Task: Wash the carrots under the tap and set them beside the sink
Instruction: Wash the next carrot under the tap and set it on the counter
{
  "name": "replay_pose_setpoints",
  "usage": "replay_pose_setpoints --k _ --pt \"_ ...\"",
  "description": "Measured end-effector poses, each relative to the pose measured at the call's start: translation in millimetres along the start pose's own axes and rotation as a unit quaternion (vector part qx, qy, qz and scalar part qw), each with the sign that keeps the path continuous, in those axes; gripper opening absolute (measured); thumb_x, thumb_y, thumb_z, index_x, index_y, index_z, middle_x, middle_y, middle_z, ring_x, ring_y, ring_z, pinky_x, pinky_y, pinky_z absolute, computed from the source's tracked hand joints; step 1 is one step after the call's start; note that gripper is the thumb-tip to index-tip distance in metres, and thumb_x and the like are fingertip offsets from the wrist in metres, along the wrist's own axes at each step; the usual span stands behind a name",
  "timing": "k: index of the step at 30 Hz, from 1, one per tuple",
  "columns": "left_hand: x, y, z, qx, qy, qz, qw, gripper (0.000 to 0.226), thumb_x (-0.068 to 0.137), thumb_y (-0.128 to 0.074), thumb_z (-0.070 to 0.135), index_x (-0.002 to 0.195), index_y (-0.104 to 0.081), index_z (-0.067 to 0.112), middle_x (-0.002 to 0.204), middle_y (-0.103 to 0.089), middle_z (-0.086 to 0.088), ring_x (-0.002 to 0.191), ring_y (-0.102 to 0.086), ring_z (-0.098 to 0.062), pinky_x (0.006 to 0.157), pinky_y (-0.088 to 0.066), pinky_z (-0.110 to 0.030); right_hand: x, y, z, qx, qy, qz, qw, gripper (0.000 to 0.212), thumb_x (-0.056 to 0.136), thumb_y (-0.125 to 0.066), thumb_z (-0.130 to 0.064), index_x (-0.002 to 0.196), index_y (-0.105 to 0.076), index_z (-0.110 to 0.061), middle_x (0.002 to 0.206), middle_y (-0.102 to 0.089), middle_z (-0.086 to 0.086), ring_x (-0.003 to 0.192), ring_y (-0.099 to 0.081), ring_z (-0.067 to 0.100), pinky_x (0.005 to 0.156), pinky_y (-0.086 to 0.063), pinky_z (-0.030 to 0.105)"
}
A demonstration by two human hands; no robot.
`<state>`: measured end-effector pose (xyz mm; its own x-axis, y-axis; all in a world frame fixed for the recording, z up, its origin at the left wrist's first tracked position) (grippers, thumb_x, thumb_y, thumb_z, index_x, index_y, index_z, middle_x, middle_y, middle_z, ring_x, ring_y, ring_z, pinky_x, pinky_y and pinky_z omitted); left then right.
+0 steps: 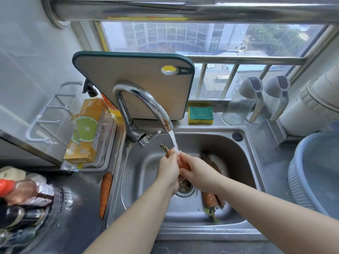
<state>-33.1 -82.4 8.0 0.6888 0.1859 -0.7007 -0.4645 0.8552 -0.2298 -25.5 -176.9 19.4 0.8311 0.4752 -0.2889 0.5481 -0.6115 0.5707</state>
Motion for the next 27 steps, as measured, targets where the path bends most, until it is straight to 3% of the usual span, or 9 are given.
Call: replay_pose_setpoints --k 5,7,10,14,16,18,22,25,27 --pt "3 2 7 -0.059 0.077 -0.060 0.993 0.040 0.097 -0.034 0.053 0.090 -0.056 0.020 0.078 -0.062 -0.003 0.074 -0.060 -0.020 0.070 -0.049 -0.036 0 -2 4 0.001 -0.049 0.070 0.996 0.036 0.089 -0.057 -0.026 0.124 -0.054 -0.024 0.110 -0.065 -0.001 0.101 -0.060 0.019 0.088 -0.048 0.033" --pt "1 3 10 -0.067 0.085 -0.085 0.990 0.040 0.097 -0.030 0.053 0.084 -0.053 0.024 0.076 -0.057 0.001 0.074 -0.056 -0.017 0.069 -0.045 -0.036 3 -3 4 -0.007 -0.055 0.082 0.995 0.006 0.090 -0.053 -0.035 0.089 -0.058 -0.032 0.089 -0.063 -0.006 0.085 -0.059 0.017 0.077 -0.048 0.035" --pt "1 5 9 -0.053 0.083 -0.099 0.990 0.041 0.097 -0.028 0.054 0.089 -0.053 0.023 0.085 -0.058 0.000 0.082 -0.057 -0.017 0.070 -0.046 -0.040 7 -8 1 0.016 -0.048 0.096 0.994 0.033 0.092 -0.048 -0.043 0.062 -0.051 -0.030 0.066 -0.057 -0.010 0.067 -0.055 0.012 0.064 -0.045 0.033" --pt "6 12 9 -0.037 0.084 -0.086 0.992 0.039 0.098 -0.027 0.053 0.103 -0.052 0.023 0.099 -0.064 0.005 0.086 -0.058 -0.020 0.087 -0.039 -0.047 9 0 1 0.128 -0.038 -0.014 0.991 0.031 0.098 -0.046 -0.032 0.072 -0.059 -0.022 0.066 -0.055 -0.010 0.055 -0.051 -0.001 0.057 -0.040 0.020" --pt "7 13 11 -0.028 0.080 -0.077 0.993 0.038 0.098 -0.025 0.053 0.103 -0.051 0.025 0.099 -0.065 0.007 0.081 -0.057 -0.020 0.082 -0.038 -0.044 8 5 -1 0.133 -0.041 -0.068 0.988 0.027 0.100 -0.043 -0.024 0.078 -0.058 -0.021 0.068 -0.055 -0.009 0.051 -0.048 -0.005 0.054 -0.037 0.013" --pt "6 10 10 -0.013 0.077 -0.079 0.994 0.046 0.098 -0.023 0.054 0.111 -0.054 0.023 0.104 -0.065 0.007 0.080 -0.056 -0.017 0.076 -0.040 -0.040 10 7 -2 0.089 -0.037 -0.054 0.994 0.031 0.100 -0.043 -0.024 0.072 -0.056 -0.022 0.066 -0.053 -0.009 0.053 -0.046 -0.001 0.055 -0.036 0.017" --pt "6 2 9 0.022 0.077 -0.102 0.992 0.056 0.099 -0.020 0.052 0.127 -0.054 0.018 0.124 -0.059 0.003 0.101 -0.050 -0.018 0.087 -0.040 -0.047 13 9 2 0.096 -0.042 0.031 0.994 0.042 0.097 -0.048 -0.036 0.060 -0.055 -0.018 0.054 -0.049 -0.009 0.046 -0.041 0.001 0.054 -0.033 0.023" --pt "10 5 12 0.030 0.082 -0.081 0.993 0.058 0.098 -0.019 0.054 0.125 -0.057 0.018 0.102 -0.063 0.001 0.077 -0.051 -0.017 0.072 -0.040 -0.036 10 12 -1 0.120 -0.048 -0.049 0.990 0.028 0.099 -0.045 -0.023 0.074 -0.057 -0.018 0.066 -0.053 -0.008 0.050 -0.046 -0.003 0.057 -0.036 0.016" --pt "12 5 11 0.031 0.080 -0.077 0.993 0.057 0.098 -0.019 0.054 0.119 -0.059 0.020 0.099 -0.063 0.001 0.076 -0.052 -0.017 0.079 -0.040 -0.040 12 10 -3 0.074 -0.051 -0.042 0.995 0.023 0.097 -0.046 -0.021 0.076 -0.056 -0.018 0.071 -0.054 -0.008 0.061 -0.049 0.003 0.064 -0.042 0.023"
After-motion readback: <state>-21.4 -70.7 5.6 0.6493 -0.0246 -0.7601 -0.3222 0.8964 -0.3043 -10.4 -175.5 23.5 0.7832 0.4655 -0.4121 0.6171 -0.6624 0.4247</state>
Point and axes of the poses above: each hand's wrist, its own x-axis towards the middle knuckle, its own y-axis out of the back of the hand, z = x × y, the point moved 1 cm from there along x, towards the middle knuckle
